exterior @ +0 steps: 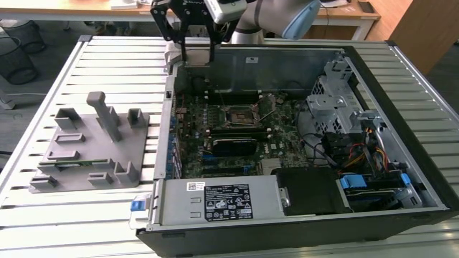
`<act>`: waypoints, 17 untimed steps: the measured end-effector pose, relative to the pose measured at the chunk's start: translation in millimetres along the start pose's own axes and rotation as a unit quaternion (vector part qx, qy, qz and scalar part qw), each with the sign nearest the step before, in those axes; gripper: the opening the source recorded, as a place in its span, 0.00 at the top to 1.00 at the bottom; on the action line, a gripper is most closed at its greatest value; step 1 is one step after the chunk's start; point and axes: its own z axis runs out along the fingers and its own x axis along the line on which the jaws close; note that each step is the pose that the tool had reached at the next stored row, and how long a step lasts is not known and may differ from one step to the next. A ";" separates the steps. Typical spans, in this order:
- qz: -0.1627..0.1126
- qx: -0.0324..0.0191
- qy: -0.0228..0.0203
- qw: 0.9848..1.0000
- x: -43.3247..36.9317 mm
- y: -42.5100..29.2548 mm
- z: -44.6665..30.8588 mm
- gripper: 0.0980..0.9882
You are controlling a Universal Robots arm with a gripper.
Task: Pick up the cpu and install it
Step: 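Pick up the cpu and move it towards the insertion slot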
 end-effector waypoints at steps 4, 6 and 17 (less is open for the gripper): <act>0.004 0.000 0.000 1.000 -4.1 2.4 0.5 0.51; 0.009 0.000 -0.001 1.000 -4.5 3.9 0.9 0.51; 0.018 -0.001 -0.001 1.000 -14.2 6.9 1.7 0.51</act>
